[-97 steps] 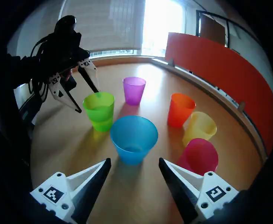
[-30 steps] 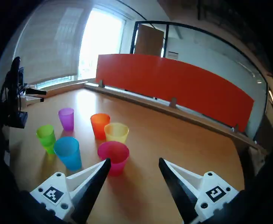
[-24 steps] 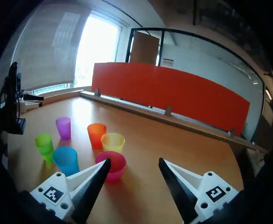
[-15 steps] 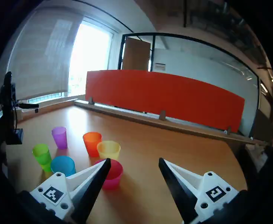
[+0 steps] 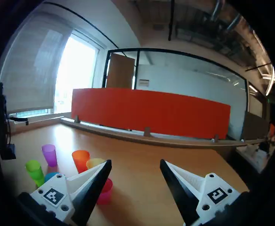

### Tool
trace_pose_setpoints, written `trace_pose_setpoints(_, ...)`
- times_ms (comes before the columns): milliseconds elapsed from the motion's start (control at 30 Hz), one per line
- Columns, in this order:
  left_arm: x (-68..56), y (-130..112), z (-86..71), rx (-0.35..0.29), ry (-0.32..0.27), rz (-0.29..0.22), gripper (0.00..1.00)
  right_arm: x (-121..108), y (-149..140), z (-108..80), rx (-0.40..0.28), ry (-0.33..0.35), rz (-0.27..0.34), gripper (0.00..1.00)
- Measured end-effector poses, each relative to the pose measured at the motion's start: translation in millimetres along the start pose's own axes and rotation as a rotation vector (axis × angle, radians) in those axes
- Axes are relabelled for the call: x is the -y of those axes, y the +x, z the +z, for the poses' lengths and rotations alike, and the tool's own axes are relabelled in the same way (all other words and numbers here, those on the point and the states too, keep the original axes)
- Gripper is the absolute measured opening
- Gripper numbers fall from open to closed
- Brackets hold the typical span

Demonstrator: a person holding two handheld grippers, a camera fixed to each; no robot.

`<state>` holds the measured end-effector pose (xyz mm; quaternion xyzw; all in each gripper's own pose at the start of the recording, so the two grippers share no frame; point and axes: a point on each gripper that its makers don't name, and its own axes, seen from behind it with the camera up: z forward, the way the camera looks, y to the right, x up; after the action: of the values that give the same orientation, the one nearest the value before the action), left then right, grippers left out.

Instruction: Pour water

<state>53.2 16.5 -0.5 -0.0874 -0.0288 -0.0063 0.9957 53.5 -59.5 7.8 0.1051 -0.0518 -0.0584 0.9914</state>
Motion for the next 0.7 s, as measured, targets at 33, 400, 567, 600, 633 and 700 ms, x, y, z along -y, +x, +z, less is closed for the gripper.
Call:
trace_pose_setpoints(33,0.1,1,-0.1,-0.003,0.004,-0.001,0.84,-2,2,-0.6,-0.006,-0.013,-0.004,0.99)
trace_pose_setpoints(400,-6.1,14,-1.4,-0.058,0.034,-0.005,0.84,-19,15,-9.1,-0.066,-0.136,0.009,1.0)
trace_pose_setpoints(567,-8.8,16,-0.8,-0.076,0.037,-0.029,0.84,-19,19,-13.2,-0.091,-0.145,0.035,1.0)
trace_pose_setpoints(600,-9.2,16,-0.8,-0.079,0.037,-0.031,0.84,-20,19,-13.9,-0.094,-0.145,0.04,1.0)
trace_pose_setpoints(633,-9.3,17,-0.8,-0.082,0.039,-0.031,0.84,-20,21,-14.1,-0.096,-0.149,0.043,1.0)
trace_pose_setpoints(700,-9.2,17,-0.8,-0.088,0.042,-0.031,0.84,-22,23,-14.7,-0.102,-0.156,0.051,1.0)
